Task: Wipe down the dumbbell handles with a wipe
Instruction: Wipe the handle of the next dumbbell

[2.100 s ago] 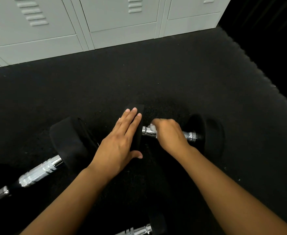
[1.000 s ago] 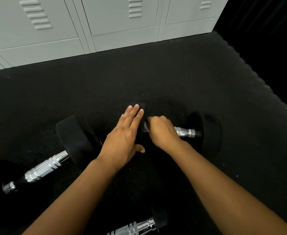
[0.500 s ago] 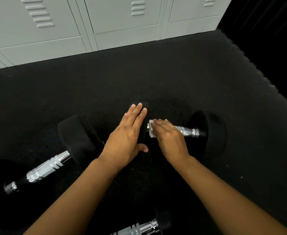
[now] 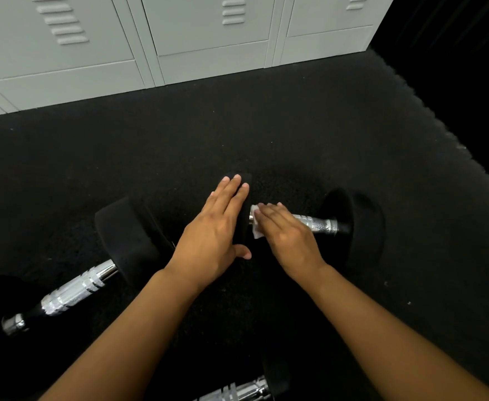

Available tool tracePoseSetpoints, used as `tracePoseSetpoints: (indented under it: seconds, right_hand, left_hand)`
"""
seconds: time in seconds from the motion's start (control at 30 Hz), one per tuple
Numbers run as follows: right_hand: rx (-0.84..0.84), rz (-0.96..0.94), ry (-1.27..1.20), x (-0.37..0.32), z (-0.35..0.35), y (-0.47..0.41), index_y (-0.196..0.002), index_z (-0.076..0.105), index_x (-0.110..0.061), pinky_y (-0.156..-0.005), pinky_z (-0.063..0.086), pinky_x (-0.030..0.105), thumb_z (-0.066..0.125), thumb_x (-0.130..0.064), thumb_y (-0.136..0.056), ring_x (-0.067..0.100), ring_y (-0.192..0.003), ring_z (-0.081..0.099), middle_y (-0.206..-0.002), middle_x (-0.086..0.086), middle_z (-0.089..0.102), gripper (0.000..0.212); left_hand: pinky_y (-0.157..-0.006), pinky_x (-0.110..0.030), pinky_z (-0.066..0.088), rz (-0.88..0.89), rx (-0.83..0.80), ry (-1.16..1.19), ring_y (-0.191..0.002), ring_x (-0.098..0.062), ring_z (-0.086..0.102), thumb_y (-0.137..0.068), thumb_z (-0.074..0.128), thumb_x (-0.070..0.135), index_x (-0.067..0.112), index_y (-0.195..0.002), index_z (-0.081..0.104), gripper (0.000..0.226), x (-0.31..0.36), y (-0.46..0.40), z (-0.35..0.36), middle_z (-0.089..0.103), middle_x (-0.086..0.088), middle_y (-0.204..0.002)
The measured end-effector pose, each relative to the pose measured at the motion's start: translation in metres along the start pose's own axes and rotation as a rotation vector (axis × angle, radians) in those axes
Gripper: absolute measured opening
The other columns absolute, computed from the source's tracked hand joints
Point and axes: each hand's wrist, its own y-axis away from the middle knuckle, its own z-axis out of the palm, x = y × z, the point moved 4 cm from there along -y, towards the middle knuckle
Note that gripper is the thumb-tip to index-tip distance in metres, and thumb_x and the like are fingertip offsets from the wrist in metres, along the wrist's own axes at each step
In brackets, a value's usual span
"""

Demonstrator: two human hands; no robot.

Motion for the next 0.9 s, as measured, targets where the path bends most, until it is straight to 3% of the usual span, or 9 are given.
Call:
tracePoseSetpoints:
  seconds: [0.07,0.13,0.23,0.37,0.47,0.6,0.73,0.83,0.9]
  right_hand:
    - [-0.043,0.117,-0.020,0.009,-0.009,0.001,-0.107,0.063,0.000,-0.088,0.050,0.043,0.069,-0.003,-0.078,0.028,-0.098,0.063,-0.105,0.014,0.067,0.029]
    - [-0.134,0.296,-0.007,0.008,-0.013,-0.010,-0.094,0.064,-0.007,-0.072,0.048,0.034,0.061,-0.009,-0.085,0.028,-0.089,0.062,-0.094,0.009,0.067,0.010]
    - [-0.357,0.473,0.018,0.002,-0.002,-0.042,-0.088,0.059,-0.012,-0.066,0.039,0.034,0.048,-0.015,-0.090,0.034,-0.087,0.059,-0.091,0.012,0.065,0.012]
    - [-0.415,0.443,-0.055,0.005,-0.006,-0.043,-0.087,0.056,-0.012,-0.067,0.044,0.038,0.044,-0.018,-0.091,0.036,-0.084,0.058,-0.090,0.015,0.064,0.014]
    - [-0.511,0.524,-0.109,0.019,-0.013,-0.043,-0.088,0.059,-0.009,-0.067,0.043,0.037,0.043,-0.021,-0.092,0.035,-0.083,0.057,-0.089,0.017,0.062,0.020]
    - [-0.585,0.512,-0.104,0.011,0.000,-0.055,-0.092,0.062,-0.011,-0.071,0.047,0.037,0.046,-0.020,-0.091,0.036,-0.090,0.059,-0.095,0.017,0.063,0.018]
    - [-0.603,0.573,-0.170,0.022,-0.004,-0.052,-0.066,0.053,-0.016,-0.066,0.043,0.033,0.045,-0.019,-0.090,0.035,-0.086,0.059,-0.090,0.018,0.064,0.026]
    - [-0.612,0.561,-0.115,0.016,0.001,-0.058,-0.087,0.063,-0.009,-0.068,0.046,0.034,0.047,-0.019,-0.090,0.035,-0.088,0.060,-0.095,0.017,0.064,0.019]
    - [-0.526,0.502,-0.123,0.006,0.001,-0.055,-0.086,0.060,-0.011,-0.066,0.046,0.034,0.048,-0.019,-0.089,0.036,-0.086,0.059,-0.091,0.015,0.064,0.015]
  left_hand:
    - [-0.113,-0.022,0.006,0.009,0.004,-0.009,-0.141,-0.008,-0.007,-0.066,0.080,0.029,0.017,-0.147,0.006,0.111,0.001,0.002,0.001,-0.002,0.005,-0.156]
    - [-0.113,-0.022,0.004,0.007,0.012,-0.025,-0.141,-0.009,-0.008,-0.066,0.080,0.029,0.016,-0.147,0.006,0.111,0.001,0.005,0.002,-0.002,0.004,-0.156]
    - [-0.113,-0.024,0.003,-0.002,0.008,-0.048,-0.142,-0.011,-0.007,-0.065,0.081,0.028,0.016,-0.147,0.006,0.112,0.002,0.007,0.003,-0.001,0.002,-0.156]
    - [-0.111,-0.022,0.002,-0.004,0.006,-0.036,-0.141,-0.009,-0.010,-0.066,0.080,0.028,0.017,-0.147,0.005,0.111,0.004,0.006,0.001,-0.004,0.005,-0.156]
    - [-0.111,-0.020,-0.001,-0.005,0.001,-0.033,-0.141,-0.009,-0.010,-0.067,0.079,0.029,0.017,-0.147,0.003,0.112,0.004,0.006,0.001,-0.005,0.006,-0.156]
    - [-0.113,-0.024,0.005,-0.019,0.003,-0.026,-0.142,-0.010,-0.009,-0.065,0.081,0.028,0.018,-0.147,0.004,0.113,0.002,0.004,0.001,-0.003,0.005,-0.156]
    - [-0.111,-0.021,0.002,-0.014,0.002,-0.026,-0.140,-0.007,-0.010,-0.066,0.080,0.028,0.018,-0.147,0.004,0.112,0.003,0.006,0.001,-0.004,0.005,-0.156]
    - [-0.111,-0.022,0.000,-0.010,0.002,-0.040,-0.141,-0.009,-0.009,-0.066,0.080,0.027,0.017,-0.147,0.004,0.113,0.004,0.005,0.003,-0.003,0.003,-0.156]
    - [-0.110,-0.021,0.001,-0.017,0.009,-0.034,-0.141,-0.009,-0.010,-0.066,0.080,0.028,0.018,-0.147,0.003,0.113,0.003,0.005,0.002,-0.005,0.005,-0.156]
